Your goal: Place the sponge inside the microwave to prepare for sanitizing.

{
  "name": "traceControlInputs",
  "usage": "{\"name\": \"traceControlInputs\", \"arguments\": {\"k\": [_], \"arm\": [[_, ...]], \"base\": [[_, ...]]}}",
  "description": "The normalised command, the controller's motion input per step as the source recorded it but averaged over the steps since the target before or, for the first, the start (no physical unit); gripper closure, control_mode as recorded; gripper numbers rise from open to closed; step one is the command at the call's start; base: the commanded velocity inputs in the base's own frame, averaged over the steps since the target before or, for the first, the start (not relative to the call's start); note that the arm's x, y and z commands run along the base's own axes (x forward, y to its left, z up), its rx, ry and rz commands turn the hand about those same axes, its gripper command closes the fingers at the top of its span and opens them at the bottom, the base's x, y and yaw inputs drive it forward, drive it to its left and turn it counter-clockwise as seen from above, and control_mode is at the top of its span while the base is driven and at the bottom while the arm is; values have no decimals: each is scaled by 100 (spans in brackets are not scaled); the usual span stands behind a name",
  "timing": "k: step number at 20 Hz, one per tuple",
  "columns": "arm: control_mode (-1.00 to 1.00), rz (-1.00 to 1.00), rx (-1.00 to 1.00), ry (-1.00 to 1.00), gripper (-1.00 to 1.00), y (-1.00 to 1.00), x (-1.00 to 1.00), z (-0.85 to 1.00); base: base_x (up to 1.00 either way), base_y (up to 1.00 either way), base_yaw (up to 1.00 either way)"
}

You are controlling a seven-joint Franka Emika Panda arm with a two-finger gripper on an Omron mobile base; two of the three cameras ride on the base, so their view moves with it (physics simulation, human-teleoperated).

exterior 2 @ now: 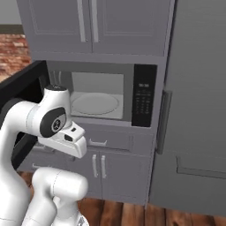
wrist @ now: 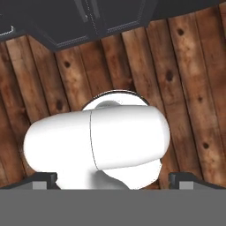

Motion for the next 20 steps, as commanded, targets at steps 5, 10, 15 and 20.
{"name": "traceControlInputs", "arguments": {"k": [5, 10, 15, 20], "arm": [[100, 0, 0, 0, -100, 0, 0, 0], [100, 0, 0, 0, -100, 0, 0, 0], [100, 0, 0, 0, -100, 0, 0, 0], [100, 0, 0, 0, -100, 0, 0, 0]], "base": [[23, -86, 14], [24, -52, 19], [1, -1, 37], [0, -14, 44]]}}
